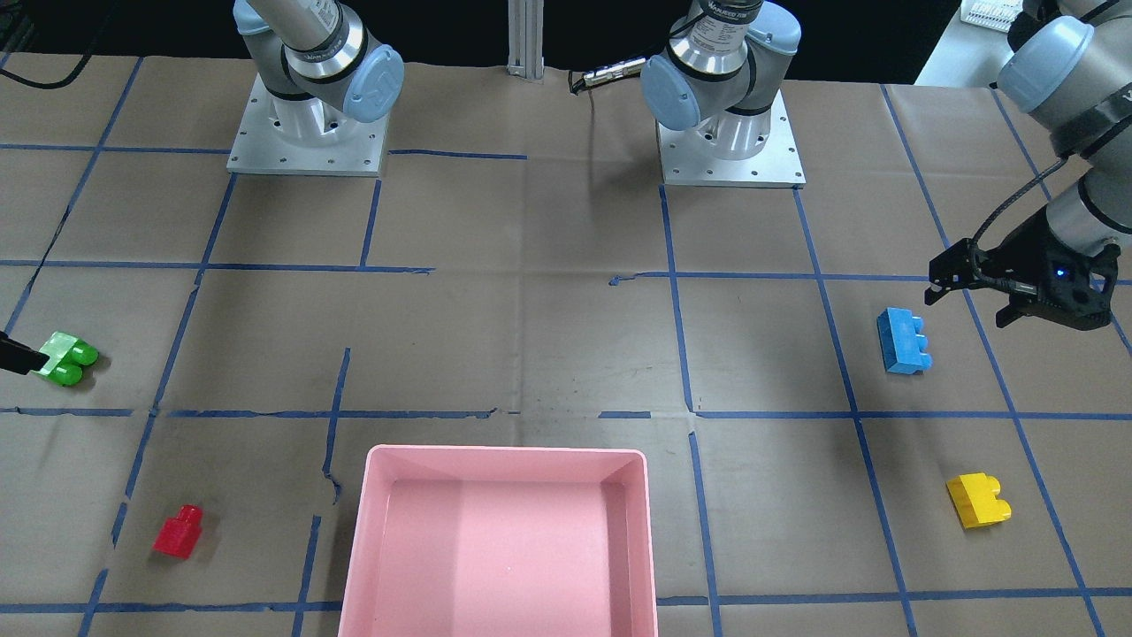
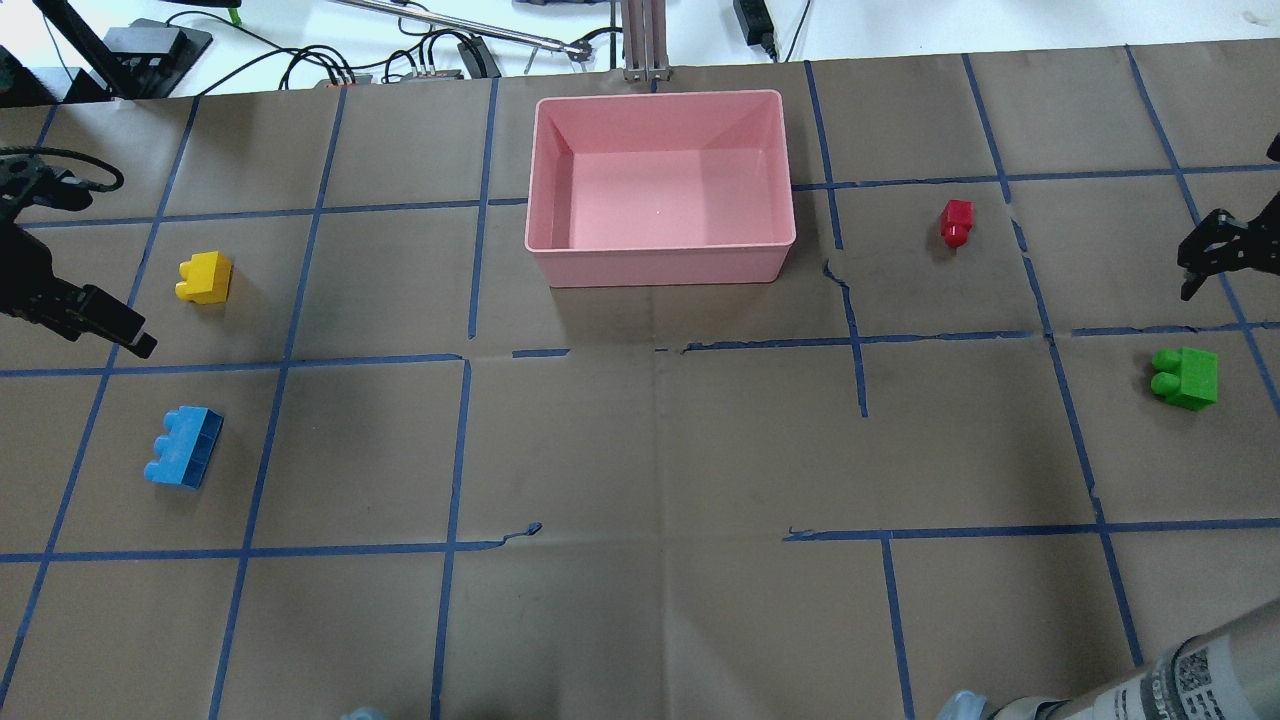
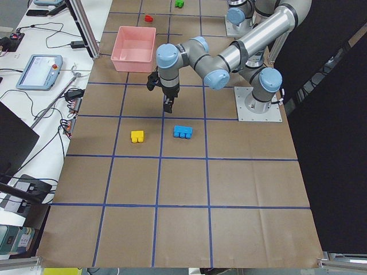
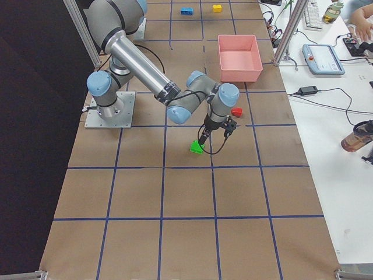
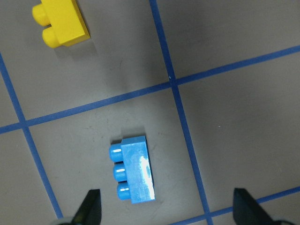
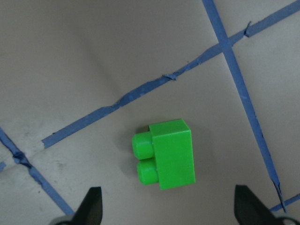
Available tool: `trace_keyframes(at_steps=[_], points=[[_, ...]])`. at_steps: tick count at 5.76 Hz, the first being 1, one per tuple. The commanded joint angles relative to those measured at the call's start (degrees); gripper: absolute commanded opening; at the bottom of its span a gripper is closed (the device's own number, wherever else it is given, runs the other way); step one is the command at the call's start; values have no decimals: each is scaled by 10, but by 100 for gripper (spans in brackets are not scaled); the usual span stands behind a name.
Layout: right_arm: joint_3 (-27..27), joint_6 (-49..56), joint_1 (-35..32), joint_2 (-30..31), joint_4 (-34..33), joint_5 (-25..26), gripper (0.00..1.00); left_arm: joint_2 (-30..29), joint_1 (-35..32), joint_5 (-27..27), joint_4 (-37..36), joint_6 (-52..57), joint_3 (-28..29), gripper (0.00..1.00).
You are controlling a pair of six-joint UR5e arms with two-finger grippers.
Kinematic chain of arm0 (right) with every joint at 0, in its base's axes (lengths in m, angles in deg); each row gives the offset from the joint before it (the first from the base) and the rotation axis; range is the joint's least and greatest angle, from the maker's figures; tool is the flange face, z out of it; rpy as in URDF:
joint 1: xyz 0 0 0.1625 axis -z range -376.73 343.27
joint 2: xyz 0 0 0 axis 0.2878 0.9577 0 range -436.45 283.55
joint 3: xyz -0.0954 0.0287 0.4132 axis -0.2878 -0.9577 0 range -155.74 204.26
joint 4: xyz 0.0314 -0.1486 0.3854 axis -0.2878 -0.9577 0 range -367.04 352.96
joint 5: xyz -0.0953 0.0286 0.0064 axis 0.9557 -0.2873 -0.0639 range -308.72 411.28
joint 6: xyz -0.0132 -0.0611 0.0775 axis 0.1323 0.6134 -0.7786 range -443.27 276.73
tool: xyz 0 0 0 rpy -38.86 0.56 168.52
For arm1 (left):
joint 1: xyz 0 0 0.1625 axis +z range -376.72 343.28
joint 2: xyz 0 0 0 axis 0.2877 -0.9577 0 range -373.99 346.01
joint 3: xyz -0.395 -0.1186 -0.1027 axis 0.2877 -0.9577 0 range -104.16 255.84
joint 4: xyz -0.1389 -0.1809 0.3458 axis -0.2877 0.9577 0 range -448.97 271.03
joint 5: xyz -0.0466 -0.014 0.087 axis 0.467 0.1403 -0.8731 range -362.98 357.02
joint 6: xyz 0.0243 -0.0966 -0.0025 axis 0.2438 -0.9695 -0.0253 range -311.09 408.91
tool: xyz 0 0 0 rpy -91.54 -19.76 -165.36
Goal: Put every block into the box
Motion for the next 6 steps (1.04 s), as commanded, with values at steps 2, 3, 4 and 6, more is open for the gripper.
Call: trace_keyframes(at_steps=[2, 3, 4, 6], points=[[31, 1, 12, -38, -35, 0, 99, -52, 25, -4, -142, 11, -81, 99], [30, 2, 12, -57, -45, 0, 99, -64, 39, -3, -142, 13, -95, 99], [30, 16, 12, -61, -56, 2, 99, -68, 39, -6, -151, 10, -117, 99], [31, 24, 12, -62, -49, 3, 63, -84, 41, -8, -176, 9, -129, 99]])
